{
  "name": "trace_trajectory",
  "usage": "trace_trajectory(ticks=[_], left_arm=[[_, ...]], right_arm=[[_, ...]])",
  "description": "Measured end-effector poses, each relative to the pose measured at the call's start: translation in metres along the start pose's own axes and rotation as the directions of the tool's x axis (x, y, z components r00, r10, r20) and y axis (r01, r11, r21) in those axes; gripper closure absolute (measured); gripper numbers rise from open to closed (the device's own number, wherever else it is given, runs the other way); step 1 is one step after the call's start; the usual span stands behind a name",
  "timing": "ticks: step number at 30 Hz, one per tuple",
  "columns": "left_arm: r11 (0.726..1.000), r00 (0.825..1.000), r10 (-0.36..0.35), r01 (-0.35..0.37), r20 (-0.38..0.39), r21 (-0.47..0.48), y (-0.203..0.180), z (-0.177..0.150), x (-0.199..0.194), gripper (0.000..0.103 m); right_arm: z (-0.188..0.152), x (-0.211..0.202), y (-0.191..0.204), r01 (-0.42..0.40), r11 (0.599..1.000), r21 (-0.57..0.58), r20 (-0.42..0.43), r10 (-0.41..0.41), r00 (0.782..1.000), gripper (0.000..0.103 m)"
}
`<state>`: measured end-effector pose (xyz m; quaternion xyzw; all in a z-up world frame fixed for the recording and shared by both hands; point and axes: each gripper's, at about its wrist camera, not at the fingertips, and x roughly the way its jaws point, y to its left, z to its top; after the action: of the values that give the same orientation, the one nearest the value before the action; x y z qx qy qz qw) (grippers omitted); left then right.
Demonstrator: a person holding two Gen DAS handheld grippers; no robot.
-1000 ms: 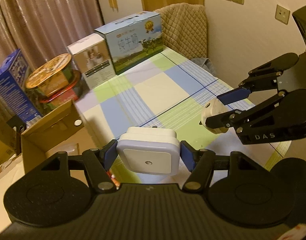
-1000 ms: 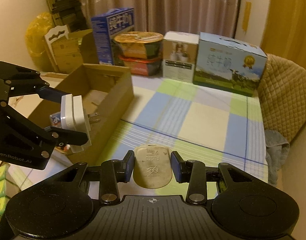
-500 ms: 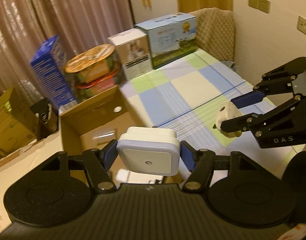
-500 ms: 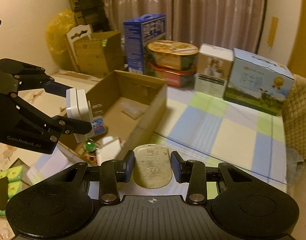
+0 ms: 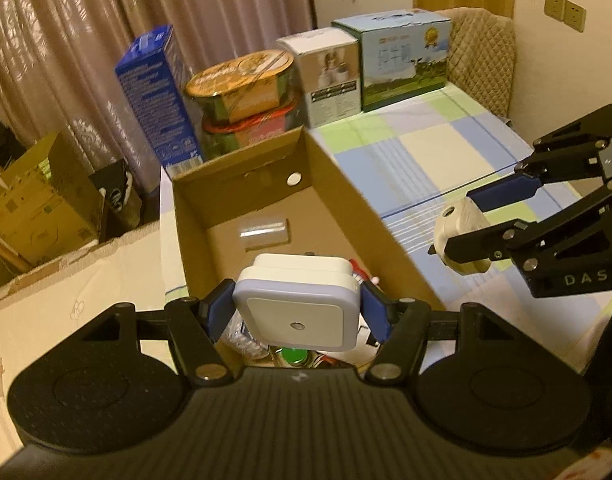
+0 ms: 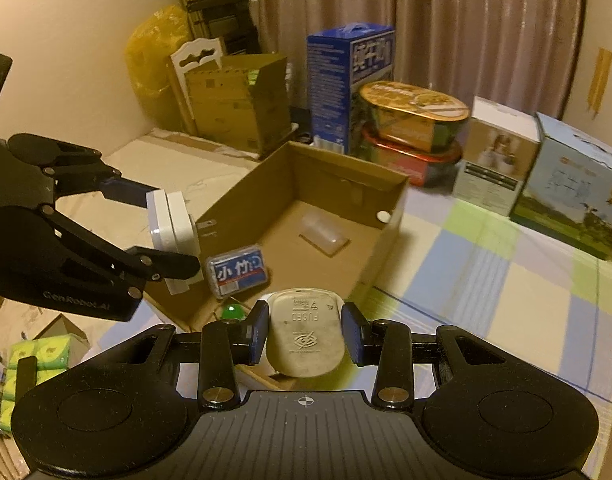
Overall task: Organize rigid objects
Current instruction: 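Lift the night-light with the left tool while the right tool lifts the plug, carrying both over the box, then open the left tool to drop the night-light while the right tool drops the plug into the box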
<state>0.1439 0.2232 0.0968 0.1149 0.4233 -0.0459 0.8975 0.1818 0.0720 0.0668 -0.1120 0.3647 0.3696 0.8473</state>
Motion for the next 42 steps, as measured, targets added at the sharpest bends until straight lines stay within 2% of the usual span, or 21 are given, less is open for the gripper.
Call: trace_trajectory(ticks=[17, 42], left_arm=[[0.999, 0.998, -0.013, 0.011, -0.053, -0.037, 0.025, -0.015, 0.054, 0.041], [0.999, 0.995, -0.042, 0.038, -0.094, -0.035, 0.032, -0.019, 0.102, 0.04]], right_arm=[[0.006, 0.059, -0.003, -0.019, 1.0, 0.013, -0.058, 0.02, 0.998, 0.067], [0.014, 0.096, -0.014, -0.016, 0.999, 0.045, -0.081, 0.019, 0.997, 0.067]])
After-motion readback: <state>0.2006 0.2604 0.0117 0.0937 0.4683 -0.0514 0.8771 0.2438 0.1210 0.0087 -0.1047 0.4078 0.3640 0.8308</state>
